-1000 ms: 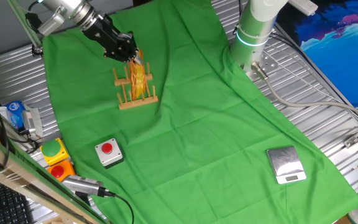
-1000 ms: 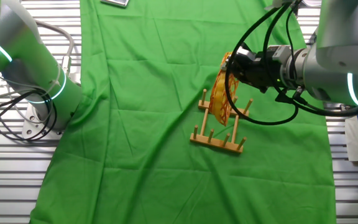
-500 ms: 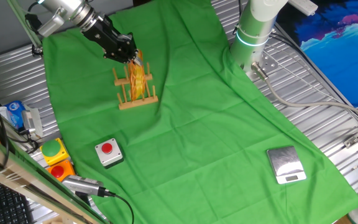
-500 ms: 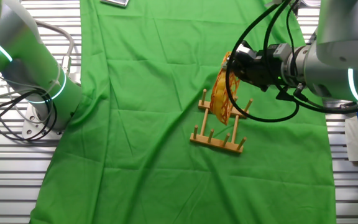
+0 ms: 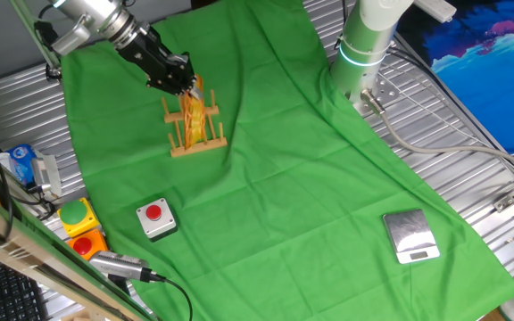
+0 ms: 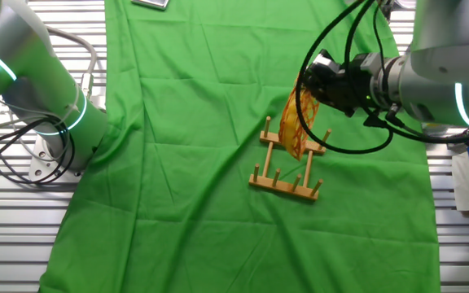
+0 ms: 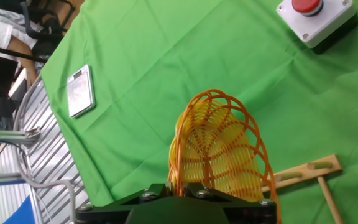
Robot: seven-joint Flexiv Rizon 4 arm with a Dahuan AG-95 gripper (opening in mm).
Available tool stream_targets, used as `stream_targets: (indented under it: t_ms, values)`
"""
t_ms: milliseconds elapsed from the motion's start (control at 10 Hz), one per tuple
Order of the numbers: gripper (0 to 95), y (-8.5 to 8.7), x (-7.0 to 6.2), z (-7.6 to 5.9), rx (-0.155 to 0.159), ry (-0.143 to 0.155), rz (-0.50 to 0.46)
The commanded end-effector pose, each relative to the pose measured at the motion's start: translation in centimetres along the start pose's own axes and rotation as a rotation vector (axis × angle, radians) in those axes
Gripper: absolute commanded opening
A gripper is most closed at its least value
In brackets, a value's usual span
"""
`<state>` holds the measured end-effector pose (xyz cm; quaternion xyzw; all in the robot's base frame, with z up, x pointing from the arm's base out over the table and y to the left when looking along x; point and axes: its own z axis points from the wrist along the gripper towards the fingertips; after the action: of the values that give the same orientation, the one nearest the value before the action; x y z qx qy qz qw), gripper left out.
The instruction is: Take the dish off the dish rack
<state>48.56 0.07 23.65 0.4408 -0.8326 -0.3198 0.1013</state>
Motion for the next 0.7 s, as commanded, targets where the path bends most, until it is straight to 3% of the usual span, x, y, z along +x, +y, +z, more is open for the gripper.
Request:
stream_targets:
  t_ms: [100,400,700]
  values:
    - [0.0,-0.22,-0.37,-0.03,-0.003,0.001,0.002]
    - [0.0,-0.36,-0.87,0.12,0.007,-0.01,0.016]
    - [0.0,-0.52,-1.34,0.28,0.035,-0.026,0.039]
